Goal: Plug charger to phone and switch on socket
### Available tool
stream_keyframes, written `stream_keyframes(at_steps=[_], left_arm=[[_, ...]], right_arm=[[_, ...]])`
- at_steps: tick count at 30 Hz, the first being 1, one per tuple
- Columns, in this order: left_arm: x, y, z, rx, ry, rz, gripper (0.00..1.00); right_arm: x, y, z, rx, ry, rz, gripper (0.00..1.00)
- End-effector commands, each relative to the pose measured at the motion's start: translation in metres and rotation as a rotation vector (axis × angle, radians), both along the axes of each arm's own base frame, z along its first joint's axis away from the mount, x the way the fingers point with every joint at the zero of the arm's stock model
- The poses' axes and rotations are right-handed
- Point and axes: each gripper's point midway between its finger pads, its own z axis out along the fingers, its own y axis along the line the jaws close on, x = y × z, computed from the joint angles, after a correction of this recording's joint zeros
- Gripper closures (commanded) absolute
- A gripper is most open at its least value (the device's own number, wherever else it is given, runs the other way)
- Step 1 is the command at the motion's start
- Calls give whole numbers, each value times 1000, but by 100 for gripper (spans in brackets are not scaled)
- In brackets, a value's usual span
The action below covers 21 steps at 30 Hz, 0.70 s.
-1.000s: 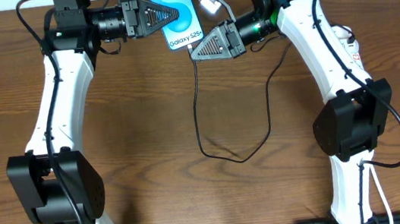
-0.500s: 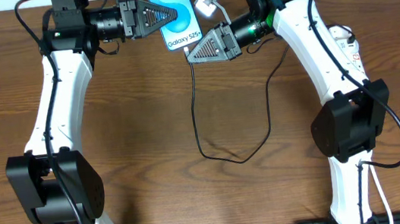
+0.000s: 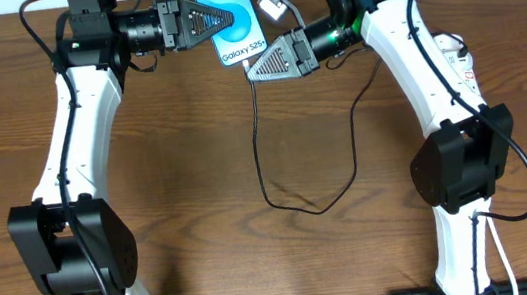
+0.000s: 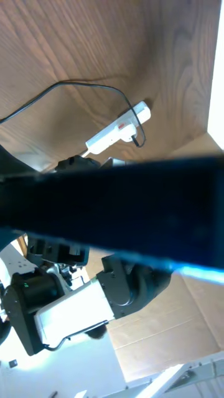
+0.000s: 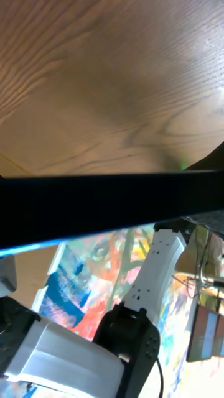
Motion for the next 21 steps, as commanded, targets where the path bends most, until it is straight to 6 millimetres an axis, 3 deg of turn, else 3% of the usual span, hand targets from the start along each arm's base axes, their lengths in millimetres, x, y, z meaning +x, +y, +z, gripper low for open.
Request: stream_keyframes(at_steps=[1, 16, 21], left_arm=[[-11, -9, 13, -14, 40, -31, 93], [-9, -9, 13, -12, 61, -22, 93], [-7, -8, 12, -6, 60, -9, 93]], right_arm=[[-2, -6, 28, 71, 21, -10, 99], [-2, -7, 27, 62, 20, -13, 99], [-3, -8, 11, -31, 25, -28, 99]])
